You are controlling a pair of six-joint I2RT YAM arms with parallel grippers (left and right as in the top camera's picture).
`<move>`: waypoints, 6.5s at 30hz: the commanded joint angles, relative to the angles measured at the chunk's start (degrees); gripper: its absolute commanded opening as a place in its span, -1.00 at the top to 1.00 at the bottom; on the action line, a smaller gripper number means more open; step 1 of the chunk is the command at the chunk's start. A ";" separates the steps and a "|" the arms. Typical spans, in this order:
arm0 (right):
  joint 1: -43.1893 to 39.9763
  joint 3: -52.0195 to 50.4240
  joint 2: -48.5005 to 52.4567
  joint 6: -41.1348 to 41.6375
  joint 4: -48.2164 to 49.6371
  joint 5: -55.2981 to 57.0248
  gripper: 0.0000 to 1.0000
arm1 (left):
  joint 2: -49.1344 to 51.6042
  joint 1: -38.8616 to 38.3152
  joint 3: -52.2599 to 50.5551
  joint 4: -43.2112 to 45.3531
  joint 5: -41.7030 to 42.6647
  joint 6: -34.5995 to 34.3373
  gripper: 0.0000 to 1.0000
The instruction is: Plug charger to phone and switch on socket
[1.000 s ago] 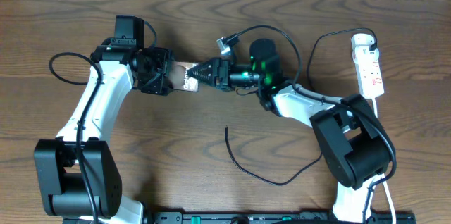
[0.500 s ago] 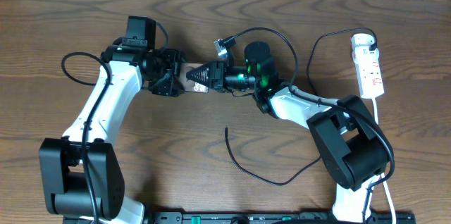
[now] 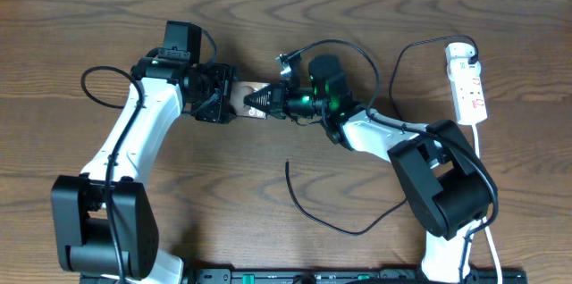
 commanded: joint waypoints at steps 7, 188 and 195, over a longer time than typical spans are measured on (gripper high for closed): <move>0.55 0.85 -0.37 0.35 1.73 -1.88 0.98 | -0.39 -0.28 -0.02 0.35 -0.22 -0.07 0.86; 3.19 27.10 -0.35 -33.90 -86.36 36.98 -0.99 | -0.90 46.51 -26.84 102.62 59.49 -3.34 0.86; 13.84 26.93 -0.35 -26.95 -91.60 43.50 -0.99 | -0.90 46.51 -26.84 102.62 59.47 -3.37 0.86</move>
